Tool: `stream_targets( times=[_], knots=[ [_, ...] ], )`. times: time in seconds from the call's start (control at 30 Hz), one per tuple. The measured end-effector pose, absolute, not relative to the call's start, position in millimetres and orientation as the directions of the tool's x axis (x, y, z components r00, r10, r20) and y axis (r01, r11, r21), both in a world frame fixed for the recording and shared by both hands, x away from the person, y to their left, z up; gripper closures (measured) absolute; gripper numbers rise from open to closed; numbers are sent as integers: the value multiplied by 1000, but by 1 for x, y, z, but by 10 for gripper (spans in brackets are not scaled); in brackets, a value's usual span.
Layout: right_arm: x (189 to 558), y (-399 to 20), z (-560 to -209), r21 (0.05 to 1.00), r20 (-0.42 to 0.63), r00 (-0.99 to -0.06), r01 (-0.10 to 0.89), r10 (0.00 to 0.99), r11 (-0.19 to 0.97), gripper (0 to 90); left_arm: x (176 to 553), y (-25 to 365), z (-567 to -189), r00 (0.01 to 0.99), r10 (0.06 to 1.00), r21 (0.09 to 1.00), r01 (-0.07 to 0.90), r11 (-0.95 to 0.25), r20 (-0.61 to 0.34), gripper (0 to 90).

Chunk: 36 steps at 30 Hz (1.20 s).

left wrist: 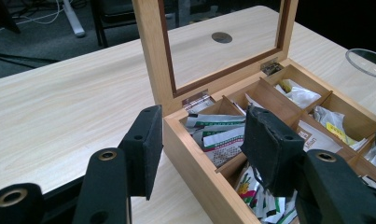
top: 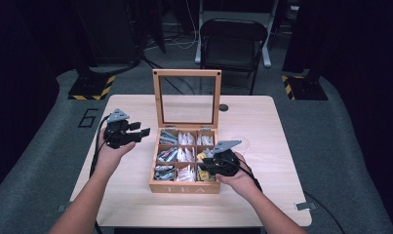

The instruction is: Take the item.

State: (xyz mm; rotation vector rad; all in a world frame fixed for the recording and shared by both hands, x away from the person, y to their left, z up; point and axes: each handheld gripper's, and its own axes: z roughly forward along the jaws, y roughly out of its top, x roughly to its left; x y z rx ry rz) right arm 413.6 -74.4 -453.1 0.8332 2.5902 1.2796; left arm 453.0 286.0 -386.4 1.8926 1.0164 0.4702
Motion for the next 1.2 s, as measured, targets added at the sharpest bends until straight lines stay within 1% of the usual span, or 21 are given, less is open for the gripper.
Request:
stream_targets(
  times=[0.2, 0.37, 0.47, 0.97, 1.2],
  knots=[
    [412, -72, -453, 758, 139, -841, 431, 523, 490, 772, 453, 287, -388, 586, 806, 852, 461, -249, -82, 473],
    [411, -74, -451, 758, 122, -852, 411, 509, 507, 859, 453, 288, -388, 584, 807, 852, 461, -246, -84, 473],
    [409, -77, -450, 752, 124, -852, 415, 509, 512, 889, 452, 288, -388, 584, 808, 852, 463, -246, -84, 473],
    [400, -99, -443, 756, 100, -850, 403, 517, 515, 896, 452, 287, -387, 585, 807, 852, 460, -250, -79, 473],
    [397, -101, -440, 753, 97, -852, 400, 514, 522, 898, 452, 286, -387, 588, 805, 852, 460, -252, -79, 473]
  ],
)
